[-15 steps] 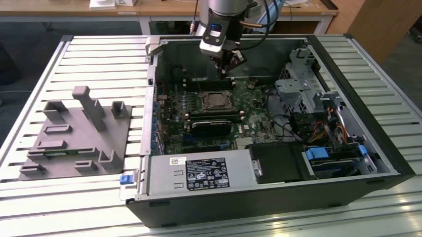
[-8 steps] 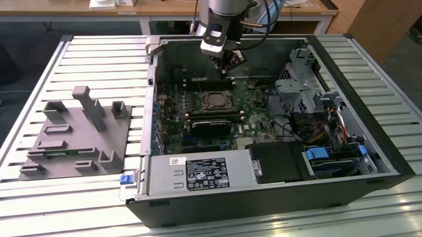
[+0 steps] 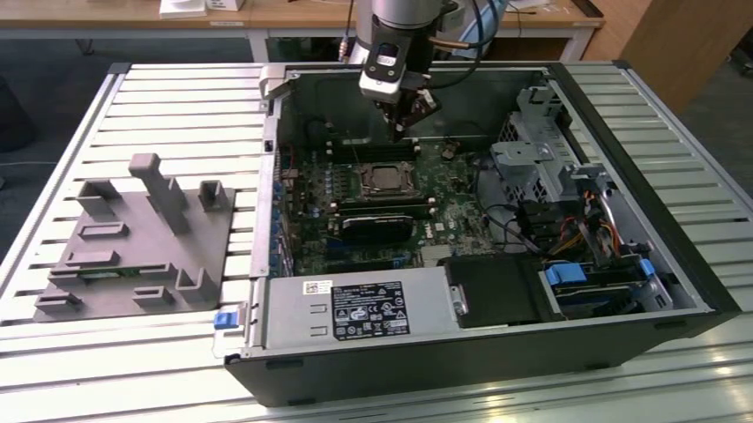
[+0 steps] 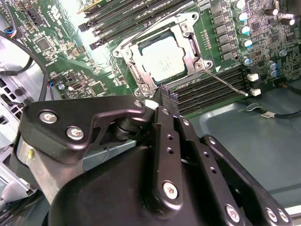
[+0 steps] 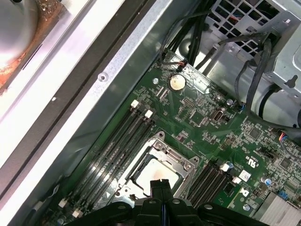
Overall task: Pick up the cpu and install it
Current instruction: 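Install the first cpu locking lever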
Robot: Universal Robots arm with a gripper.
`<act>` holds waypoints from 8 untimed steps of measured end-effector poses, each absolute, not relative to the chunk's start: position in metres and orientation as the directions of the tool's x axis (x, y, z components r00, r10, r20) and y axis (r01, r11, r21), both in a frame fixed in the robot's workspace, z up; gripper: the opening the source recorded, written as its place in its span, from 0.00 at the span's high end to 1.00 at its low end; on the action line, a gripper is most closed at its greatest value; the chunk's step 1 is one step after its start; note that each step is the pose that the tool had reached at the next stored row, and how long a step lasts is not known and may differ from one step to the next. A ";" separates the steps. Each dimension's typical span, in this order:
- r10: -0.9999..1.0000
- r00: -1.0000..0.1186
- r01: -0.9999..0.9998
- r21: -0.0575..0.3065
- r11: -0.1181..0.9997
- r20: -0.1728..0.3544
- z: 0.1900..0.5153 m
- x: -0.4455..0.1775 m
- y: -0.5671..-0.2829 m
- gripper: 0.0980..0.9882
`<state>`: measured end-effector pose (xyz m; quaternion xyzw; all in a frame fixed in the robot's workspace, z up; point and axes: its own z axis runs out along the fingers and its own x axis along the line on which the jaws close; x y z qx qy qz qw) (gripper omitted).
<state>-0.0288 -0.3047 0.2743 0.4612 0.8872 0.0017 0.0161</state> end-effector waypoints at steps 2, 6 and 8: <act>0.816 -0.578 0.815 0.018 0.579 -0.027 0.274 -0.029 -0.305 0.99; 0.809 -0.587 0.809 0.018 0.587 -0.027 0.274 -0.029 -0.305 0.99; 0.806 -0.591 0.806 0.018 0.591 -0.027 0.274 -0.029 -0.305 0.99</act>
